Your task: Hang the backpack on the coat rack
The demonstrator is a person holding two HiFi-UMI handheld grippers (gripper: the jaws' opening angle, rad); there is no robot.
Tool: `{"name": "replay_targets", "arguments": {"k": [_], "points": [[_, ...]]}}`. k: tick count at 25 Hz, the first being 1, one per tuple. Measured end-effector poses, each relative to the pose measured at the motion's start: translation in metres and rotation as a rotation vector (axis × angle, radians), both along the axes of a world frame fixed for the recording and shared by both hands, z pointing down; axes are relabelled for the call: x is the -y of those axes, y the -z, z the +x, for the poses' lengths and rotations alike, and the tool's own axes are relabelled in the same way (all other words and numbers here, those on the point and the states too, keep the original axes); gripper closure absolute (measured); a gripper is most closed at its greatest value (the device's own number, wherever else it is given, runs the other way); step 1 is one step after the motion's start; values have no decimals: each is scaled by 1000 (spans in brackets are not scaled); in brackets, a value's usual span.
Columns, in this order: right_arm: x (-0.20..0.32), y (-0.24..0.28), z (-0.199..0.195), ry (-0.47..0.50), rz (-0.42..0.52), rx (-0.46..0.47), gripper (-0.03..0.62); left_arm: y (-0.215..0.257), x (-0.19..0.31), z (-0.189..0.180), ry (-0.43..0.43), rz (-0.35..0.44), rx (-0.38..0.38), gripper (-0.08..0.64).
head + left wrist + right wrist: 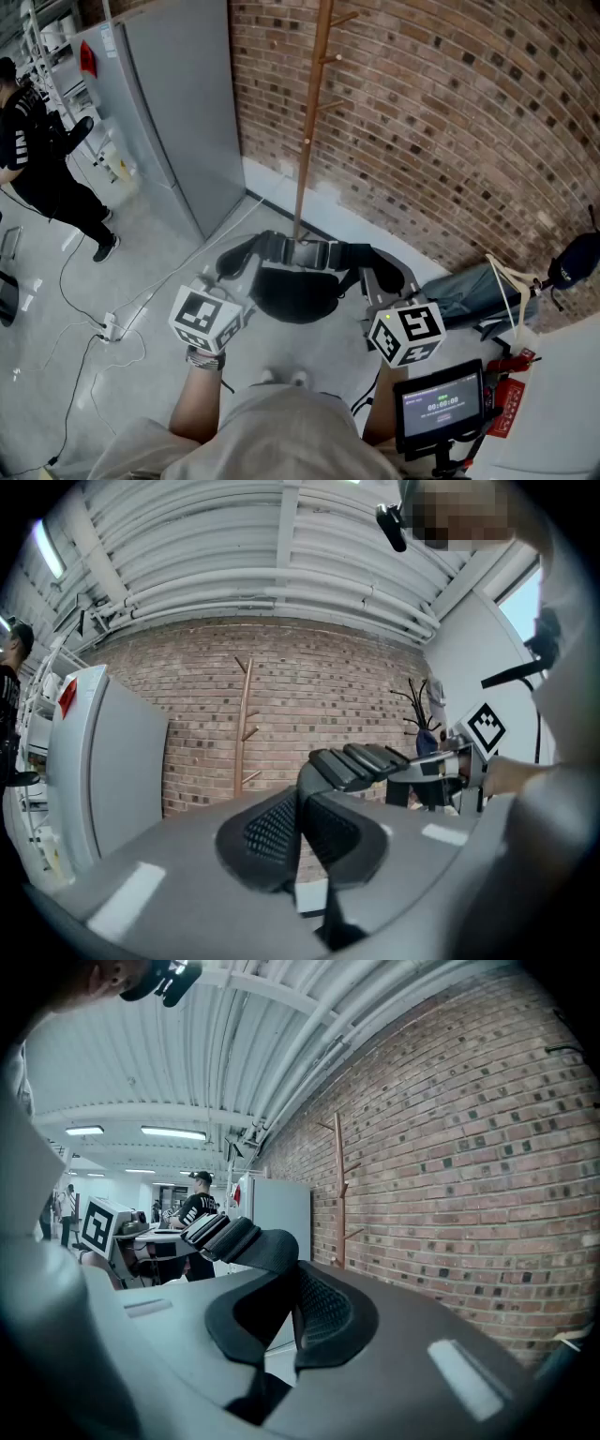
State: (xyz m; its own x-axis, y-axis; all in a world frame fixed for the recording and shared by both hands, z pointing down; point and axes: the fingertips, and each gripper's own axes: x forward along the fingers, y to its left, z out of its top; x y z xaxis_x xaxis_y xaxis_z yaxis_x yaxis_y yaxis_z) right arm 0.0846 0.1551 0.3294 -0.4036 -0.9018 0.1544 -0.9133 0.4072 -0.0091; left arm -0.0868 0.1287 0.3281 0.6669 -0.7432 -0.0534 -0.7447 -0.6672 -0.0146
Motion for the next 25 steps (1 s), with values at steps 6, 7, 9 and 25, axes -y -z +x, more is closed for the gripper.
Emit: {"name": "replay_targets", "arguments": {"k": [6, 7, 9, 25], "points": [[13, 6, -2, -34, 6, 20, 586, 4, 15, -3, -18, 5, 3, 555], [16, 7, -1, -41, 8, 27, 586, 5, 17, -2, -25, 6, 5, 555], [21, 7, 0, -58, 6, 34, 586, 5, 22, -2, -36, 2, 8, 555], [32, -9, -4, -124, -24, 55, 584, -13, 39, -7, -106, -38, 18, 555]]}}
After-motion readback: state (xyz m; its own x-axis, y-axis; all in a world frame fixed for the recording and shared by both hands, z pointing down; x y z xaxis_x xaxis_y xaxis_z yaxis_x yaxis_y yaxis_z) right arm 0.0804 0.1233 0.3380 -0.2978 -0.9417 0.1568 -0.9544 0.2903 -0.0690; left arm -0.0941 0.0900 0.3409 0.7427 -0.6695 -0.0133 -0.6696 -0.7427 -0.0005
